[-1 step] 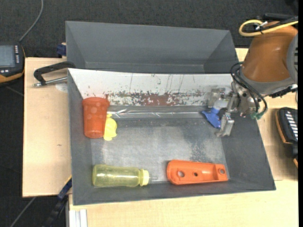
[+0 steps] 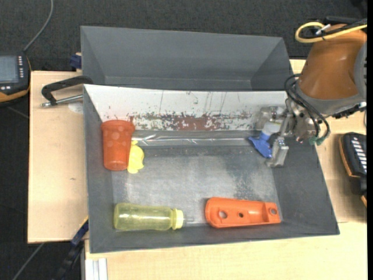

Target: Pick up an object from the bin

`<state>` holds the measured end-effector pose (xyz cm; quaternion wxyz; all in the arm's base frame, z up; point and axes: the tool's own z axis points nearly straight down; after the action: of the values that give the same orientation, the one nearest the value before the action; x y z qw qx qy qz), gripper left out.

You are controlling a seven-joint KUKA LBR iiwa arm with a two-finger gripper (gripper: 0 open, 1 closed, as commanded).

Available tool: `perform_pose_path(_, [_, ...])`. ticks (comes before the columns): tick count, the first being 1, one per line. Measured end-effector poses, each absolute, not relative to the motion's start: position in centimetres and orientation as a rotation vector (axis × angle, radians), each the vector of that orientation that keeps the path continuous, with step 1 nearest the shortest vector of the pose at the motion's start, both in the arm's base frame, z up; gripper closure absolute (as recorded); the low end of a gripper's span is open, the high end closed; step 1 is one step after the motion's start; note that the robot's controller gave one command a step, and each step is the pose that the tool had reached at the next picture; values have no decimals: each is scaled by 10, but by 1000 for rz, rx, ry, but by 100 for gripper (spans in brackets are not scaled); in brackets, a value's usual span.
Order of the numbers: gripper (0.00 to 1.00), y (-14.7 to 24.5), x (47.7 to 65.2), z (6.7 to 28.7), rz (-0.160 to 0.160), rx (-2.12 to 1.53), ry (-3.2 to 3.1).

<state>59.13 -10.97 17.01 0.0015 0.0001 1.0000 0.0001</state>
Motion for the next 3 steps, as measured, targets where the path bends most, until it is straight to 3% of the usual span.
perform_pose_path(1, [0,-54,578,110,0,-62,3136])
perform_pose_path(2, [0,-41,570,78,8,-103,3140])
perform_pose_path(3, [0,-51,554,73,-2,-189,3131])
